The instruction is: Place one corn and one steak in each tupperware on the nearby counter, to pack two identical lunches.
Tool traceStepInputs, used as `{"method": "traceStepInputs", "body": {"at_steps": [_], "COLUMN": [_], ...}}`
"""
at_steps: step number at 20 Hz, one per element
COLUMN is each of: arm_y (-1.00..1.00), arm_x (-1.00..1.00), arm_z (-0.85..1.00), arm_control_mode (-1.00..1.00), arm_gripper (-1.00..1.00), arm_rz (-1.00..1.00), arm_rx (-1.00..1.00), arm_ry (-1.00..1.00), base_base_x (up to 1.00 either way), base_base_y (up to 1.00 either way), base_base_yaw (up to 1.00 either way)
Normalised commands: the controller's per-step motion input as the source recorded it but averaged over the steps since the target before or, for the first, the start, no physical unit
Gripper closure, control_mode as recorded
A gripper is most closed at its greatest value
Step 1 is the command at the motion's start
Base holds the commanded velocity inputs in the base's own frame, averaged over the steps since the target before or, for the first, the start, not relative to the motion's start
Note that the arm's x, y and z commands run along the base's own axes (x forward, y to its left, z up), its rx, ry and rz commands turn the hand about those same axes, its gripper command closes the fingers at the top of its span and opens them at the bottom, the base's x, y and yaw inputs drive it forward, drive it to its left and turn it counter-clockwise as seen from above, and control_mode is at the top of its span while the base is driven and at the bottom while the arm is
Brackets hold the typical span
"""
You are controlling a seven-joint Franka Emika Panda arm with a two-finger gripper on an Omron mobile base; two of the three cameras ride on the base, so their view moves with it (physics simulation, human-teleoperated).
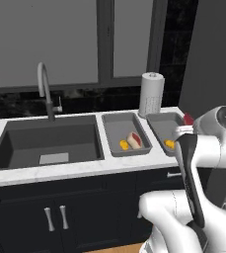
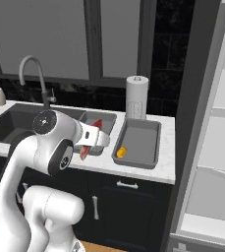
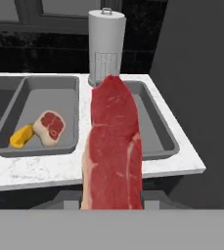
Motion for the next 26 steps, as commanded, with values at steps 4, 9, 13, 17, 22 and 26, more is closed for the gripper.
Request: {"method": "traceStepInputs", "body": {"at_steps": [4,9,13,17,22,26], "arm_y": [-0.23,-0.47,-0.52,-0.31,-0.20,-0.26], "arm_x": [0.23,0.32,0.42,0.49,0.49,0.48], "arm_z": [0.03,0.00,0.00,-0.02,-0.13,-0.31], "arm_control_mode": [-1.00,-1.00,-1.00,-1.00,-1.00,-1.00], "arm_gripper": [1.00,1.00,1.00,1.00,1.00,1.00], "arm_rz": [0.00,0.00,0.00,0.00,0.00,0.00], "arm_rx": [-0.17,-0.08,-0.02,-0.08,-0.06,-0.04], "arm_ry": [0.00,0.00,0.06,0.05,0.00,0.02], "base_base_x": [0.00,0.00,0.00,0.00,0.00,0.00], "base_base_y": [0.00,0.00,0.00,0.00,0.00,0.00], "base_base_yaw": [0.00,0.00,0.00,0.00,0.00,0.00]}}
